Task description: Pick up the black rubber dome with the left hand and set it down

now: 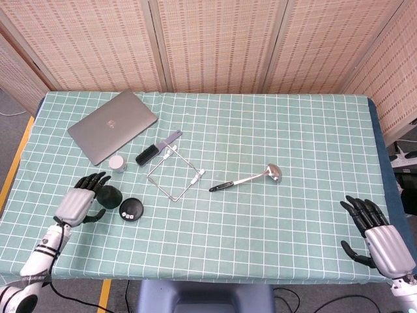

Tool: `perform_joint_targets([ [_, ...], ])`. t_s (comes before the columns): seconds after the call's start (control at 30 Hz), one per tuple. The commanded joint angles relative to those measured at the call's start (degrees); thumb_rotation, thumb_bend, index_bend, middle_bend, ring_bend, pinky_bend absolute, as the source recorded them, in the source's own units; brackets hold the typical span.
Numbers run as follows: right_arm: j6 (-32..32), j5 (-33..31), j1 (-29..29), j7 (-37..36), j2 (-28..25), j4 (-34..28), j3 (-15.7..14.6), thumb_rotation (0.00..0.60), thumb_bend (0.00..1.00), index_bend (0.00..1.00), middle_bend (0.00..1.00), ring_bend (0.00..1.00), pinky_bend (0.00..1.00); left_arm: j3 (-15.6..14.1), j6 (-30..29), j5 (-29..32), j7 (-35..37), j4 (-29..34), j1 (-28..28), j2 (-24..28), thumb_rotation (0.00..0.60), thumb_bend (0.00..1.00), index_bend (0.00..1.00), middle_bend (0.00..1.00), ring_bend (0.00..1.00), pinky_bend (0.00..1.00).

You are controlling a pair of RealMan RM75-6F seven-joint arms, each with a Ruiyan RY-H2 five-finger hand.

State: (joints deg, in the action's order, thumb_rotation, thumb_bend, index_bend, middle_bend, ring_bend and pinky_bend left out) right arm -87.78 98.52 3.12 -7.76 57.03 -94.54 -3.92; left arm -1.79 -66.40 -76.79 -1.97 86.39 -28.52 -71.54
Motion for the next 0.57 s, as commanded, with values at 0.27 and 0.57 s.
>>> perform_joint_targets([
  [0.27, -0.92, 0.66, -1.17, 4.07, 0.69, -1.07, -0.33, 0.600, 0.30, 0.00, 0.00, 0.00, 0.00, -7.32, -22.55, -19.69, 16.31, -2.20, 15.11, 1.04, 0.600, 0.37, 0.00, 0.00, 0.00, 0.04],
  [0.57, -1.77, 1.67, -1.81, 4.11, 0.31, -1.22, -0.79, 0.600, 0.30, 0.00, 0.00, 0.00, 0.00, -6.67, -21.85, -20.72, 16.40, -0.78, 15.58, 2.25, 0.600, 0.36, 0.00, 0.00, 0.00, 0.04],
])
